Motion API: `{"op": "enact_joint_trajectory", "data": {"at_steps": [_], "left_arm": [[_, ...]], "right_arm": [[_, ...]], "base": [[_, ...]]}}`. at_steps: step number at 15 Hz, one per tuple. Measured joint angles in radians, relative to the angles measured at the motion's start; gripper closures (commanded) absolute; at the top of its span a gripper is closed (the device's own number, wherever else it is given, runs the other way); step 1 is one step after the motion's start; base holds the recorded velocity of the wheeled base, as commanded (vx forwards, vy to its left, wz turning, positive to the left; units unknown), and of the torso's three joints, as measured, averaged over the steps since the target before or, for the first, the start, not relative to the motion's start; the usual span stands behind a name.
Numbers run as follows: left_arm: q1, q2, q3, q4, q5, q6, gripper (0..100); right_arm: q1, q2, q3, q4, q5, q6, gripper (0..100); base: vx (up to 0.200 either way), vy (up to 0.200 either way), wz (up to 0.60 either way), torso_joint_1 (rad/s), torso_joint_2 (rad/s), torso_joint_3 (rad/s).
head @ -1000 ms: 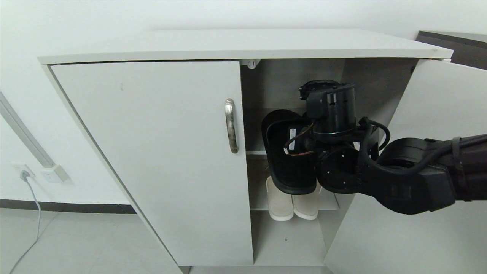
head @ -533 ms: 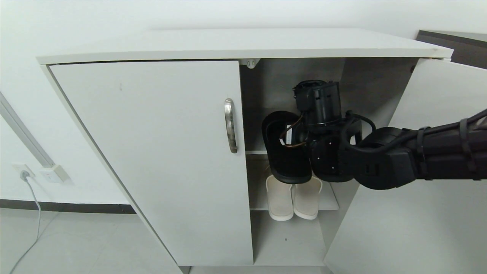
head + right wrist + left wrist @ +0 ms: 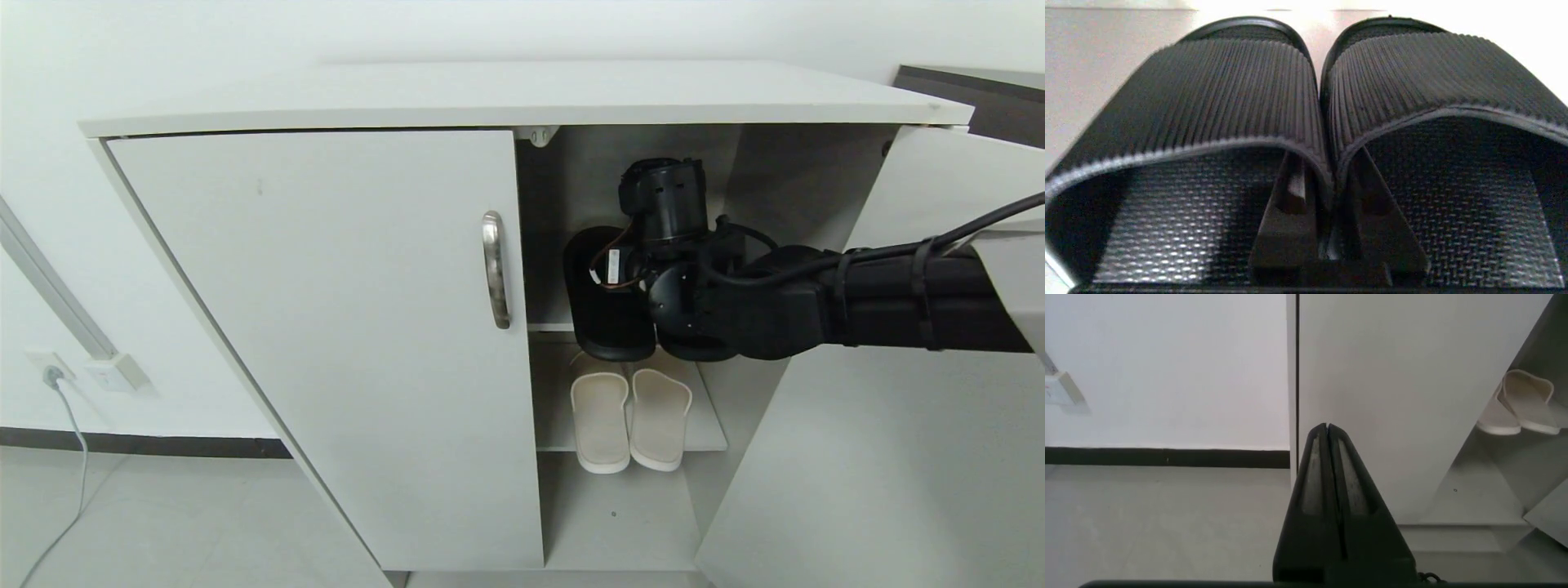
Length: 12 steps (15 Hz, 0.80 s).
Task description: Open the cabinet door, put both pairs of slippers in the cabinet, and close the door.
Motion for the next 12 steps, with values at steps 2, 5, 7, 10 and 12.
{"op": "enact_joint_trajectory", "data": {"at_steps": [2,5,7,10,12], "left_arm": [[0.000,0.000,0.000,0.000,0.000,0.001,100],[0.000,0.000,0.000,0.000,0.000,0.000,100],[0.000,0.000,0.000,0.000,0.001,0.000,100],[0.000,0.000,0.000,0.000,0.000,0.000,100],[0.000,0.000,0.000,0.000,0.001,0.000,100]], "right_arm": [[-0.003,0.013,-0.009,0.000,0.000,0.000,100],[-0.003,0.028,-0.017,0.000,0.000,0.006,100],[-0.006,0.031,-0.021,0.000,0.000,0.009,100],[-0.013,0.033,-0.024,0.000,0.000,0.010,0],[-0.013,0.033,-0.019,-0.002,0.000,0.013,0]], "base": [[0.000,0.000,0.00,0.000,0.00,0.000],[0.000,0.000,0.00,0.000,0.00,0.000],[0.000,0.000,0.00,0.000,0.00,0.000],[0.000,0.000,0.00,0.000,0.00,0.000],[0.000,0.000,0.00,0.000,0.00,0.000]]}}
